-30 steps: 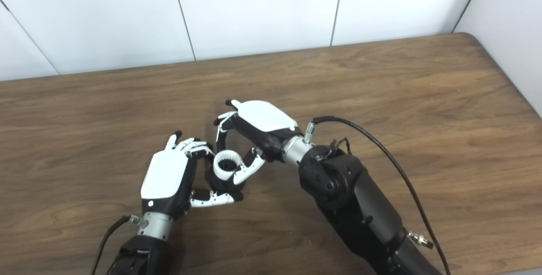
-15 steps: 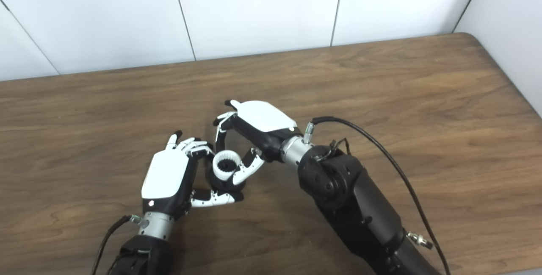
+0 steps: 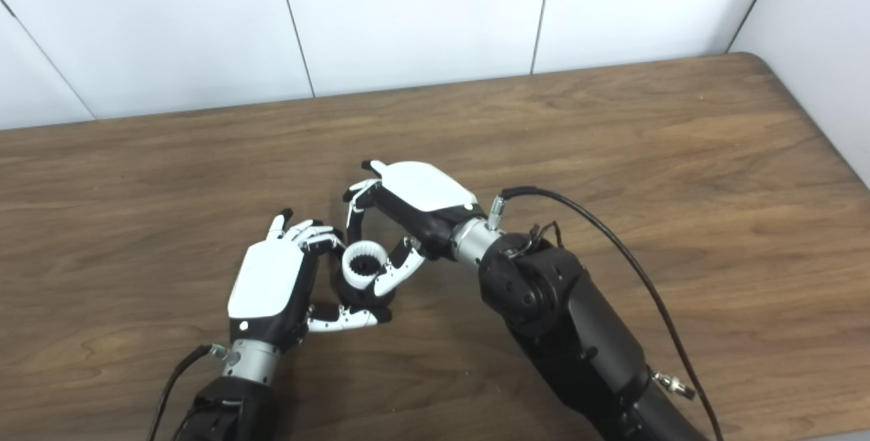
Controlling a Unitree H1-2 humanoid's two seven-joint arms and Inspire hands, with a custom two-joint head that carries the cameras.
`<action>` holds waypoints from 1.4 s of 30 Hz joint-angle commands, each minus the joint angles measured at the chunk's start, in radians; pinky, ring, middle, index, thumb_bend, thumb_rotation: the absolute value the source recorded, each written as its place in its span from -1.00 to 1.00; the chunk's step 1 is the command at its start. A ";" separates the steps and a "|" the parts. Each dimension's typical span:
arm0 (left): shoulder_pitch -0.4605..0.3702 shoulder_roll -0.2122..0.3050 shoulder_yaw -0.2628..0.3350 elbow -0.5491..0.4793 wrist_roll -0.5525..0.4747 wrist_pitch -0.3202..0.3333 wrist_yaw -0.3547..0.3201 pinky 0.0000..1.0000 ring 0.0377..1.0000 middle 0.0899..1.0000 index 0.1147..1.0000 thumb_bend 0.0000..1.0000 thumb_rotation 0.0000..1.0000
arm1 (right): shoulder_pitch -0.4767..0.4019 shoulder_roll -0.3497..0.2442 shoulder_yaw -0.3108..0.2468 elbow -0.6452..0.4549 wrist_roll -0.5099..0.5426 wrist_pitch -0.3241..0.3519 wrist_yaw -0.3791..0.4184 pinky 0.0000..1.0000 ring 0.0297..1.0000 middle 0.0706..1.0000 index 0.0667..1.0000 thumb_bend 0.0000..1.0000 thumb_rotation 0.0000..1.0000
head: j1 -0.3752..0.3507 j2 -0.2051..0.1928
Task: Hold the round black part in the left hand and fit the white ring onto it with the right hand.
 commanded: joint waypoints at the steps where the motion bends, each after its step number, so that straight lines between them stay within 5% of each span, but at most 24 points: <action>1: 0.004 -0.008 -0.019 0.009 0.005 -0.001 -0.042 0.97 0.68 0.46 -0.17 0.05 -0.90 | -0.032 0.005 -0.009 -0.024 0.004 -0.012 -0.004 1.00 1.00 0.67 -0.10 0.04 -0.73 | 0.000 0.001; 42: 0.002 -0.013 -0.017 0.006 0.006 0.003 -0.049 0.97 0.68 0.45 -0.17 0.05 -0.90 | -0.039 0.004 -0.001 -0.020 0.004 -0.016 0.006 1.00 1.00 0.66 -0.10 0.04 -0.73 | 0.003 0.007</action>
